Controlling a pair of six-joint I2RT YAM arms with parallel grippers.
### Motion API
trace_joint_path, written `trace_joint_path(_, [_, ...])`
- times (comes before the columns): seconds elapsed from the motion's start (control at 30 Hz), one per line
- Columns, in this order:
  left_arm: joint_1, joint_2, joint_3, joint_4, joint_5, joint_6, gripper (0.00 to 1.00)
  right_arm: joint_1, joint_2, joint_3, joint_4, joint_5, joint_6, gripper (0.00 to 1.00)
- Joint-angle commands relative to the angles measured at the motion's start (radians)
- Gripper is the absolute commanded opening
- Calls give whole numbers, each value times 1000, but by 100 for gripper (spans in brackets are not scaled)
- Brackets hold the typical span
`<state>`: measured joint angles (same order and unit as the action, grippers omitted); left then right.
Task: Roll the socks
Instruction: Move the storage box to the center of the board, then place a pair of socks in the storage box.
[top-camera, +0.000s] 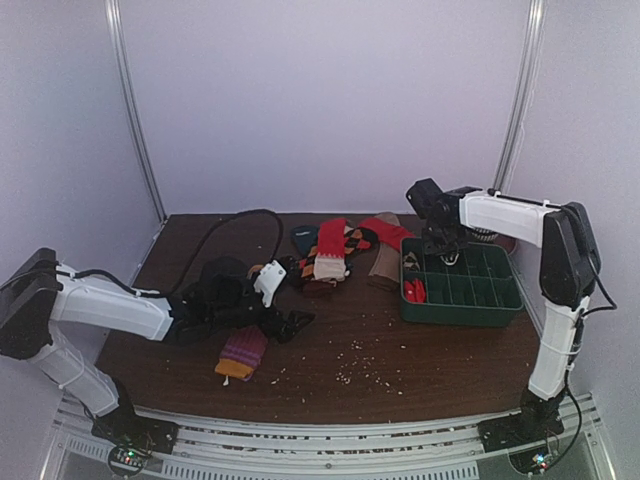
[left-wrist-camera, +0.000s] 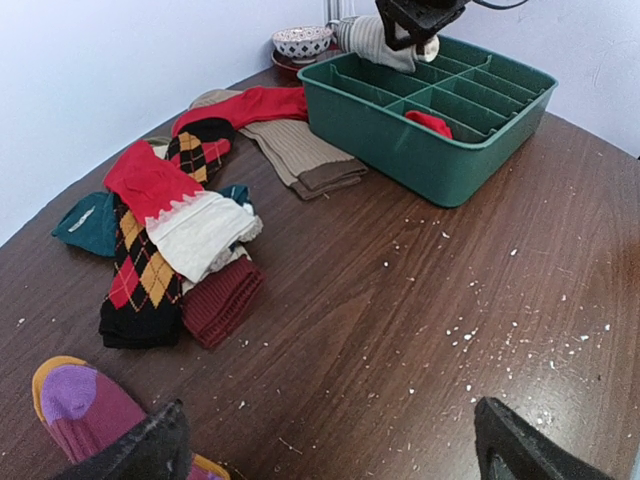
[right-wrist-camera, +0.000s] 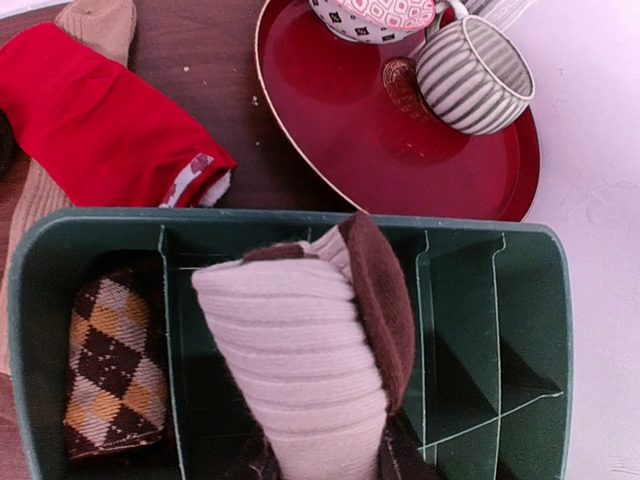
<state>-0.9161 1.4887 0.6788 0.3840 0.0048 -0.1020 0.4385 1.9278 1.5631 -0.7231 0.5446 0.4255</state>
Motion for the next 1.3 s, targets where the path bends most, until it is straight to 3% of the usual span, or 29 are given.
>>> trace_joint_path(0.0, [5,8,1,31,17,1,98,11,-25,34,-1,-3,2,0])
trace_joint_path(0.8, [5,-20,-31,29,7,-8,98,4,133,-1,11,-113,1,0])
trace_joint_path(1.27, [5,-68,-39,-4,-5,-15,97,-74,261,-29,62,-280,18,0])
